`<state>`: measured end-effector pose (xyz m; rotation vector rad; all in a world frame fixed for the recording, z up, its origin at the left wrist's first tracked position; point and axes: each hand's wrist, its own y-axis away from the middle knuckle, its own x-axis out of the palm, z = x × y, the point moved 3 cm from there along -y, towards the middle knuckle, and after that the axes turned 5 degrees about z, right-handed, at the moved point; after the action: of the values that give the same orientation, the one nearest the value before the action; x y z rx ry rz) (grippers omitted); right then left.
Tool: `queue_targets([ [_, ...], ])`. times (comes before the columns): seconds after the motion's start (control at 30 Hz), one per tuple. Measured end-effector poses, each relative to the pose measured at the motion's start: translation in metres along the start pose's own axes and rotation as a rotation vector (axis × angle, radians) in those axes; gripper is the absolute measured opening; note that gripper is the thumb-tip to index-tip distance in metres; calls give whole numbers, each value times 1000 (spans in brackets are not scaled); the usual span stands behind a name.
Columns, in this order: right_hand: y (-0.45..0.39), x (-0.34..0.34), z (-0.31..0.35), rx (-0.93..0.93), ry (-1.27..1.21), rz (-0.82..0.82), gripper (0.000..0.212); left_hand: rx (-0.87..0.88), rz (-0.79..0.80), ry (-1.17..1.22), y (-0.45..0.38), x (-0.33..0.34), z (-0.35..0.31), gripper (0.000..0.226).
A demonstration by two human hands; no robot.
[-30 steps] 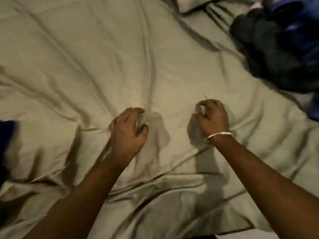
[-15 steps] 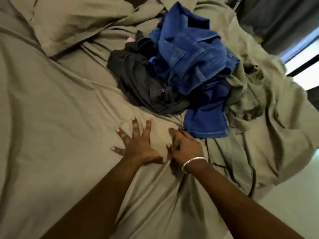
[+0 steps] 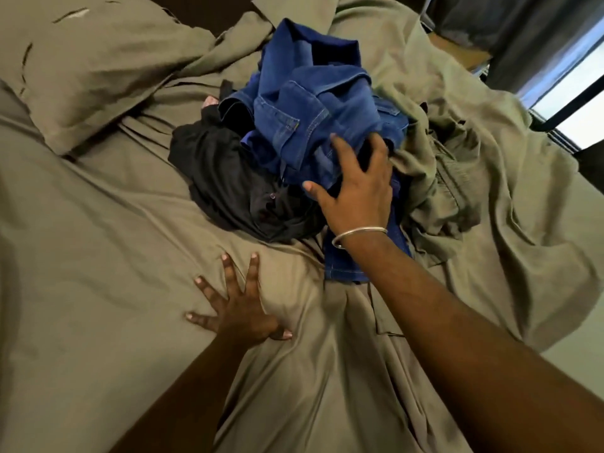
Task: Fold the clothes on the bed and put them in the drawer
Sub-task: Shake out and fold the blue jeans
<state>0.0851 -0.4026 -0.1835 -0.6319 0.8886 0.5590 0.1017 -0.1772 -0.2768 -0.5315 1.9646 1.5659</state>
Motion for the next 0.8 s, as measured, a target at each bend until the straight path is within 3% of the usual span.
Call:
queue_targets([
  [0.1,1,9,-3,-115,76,-9,27,0,5,-14,1,-1,-1,161],
  [0.23,57,16,-20,-256,7,159,27,8,17,-13,0,-2,-1,162],
  [0.37,122,13,-23,-194,267,375,33,12,14,-29,-1,-2,-1,163],
  [0.43,126,0,-12,-87,308,323,42,15,18,-20,-2,-1,-1,163],
  [0.5,113,-20,5,-28,237,132,54,20,18,-22,-2,0,0,162],
  [0.57,90,-31,34,-157,162,-49,58,19,14,-16,-4,2,1,161],
  [0.6,77,-26,48,-279,131,-29,57,16,14,-10,-4,3,1,161],
  [0.67,54,2,71,-516,165,216,58,3,12,-31,-4,3,1,161],
  [0.73,48,43,70,-603,351,528,52,-3,16,-32,-3,4,2,160],
  [0.8,49,64,49,-592,523,558,35,6,0,-13,-2,3,2,162],
])
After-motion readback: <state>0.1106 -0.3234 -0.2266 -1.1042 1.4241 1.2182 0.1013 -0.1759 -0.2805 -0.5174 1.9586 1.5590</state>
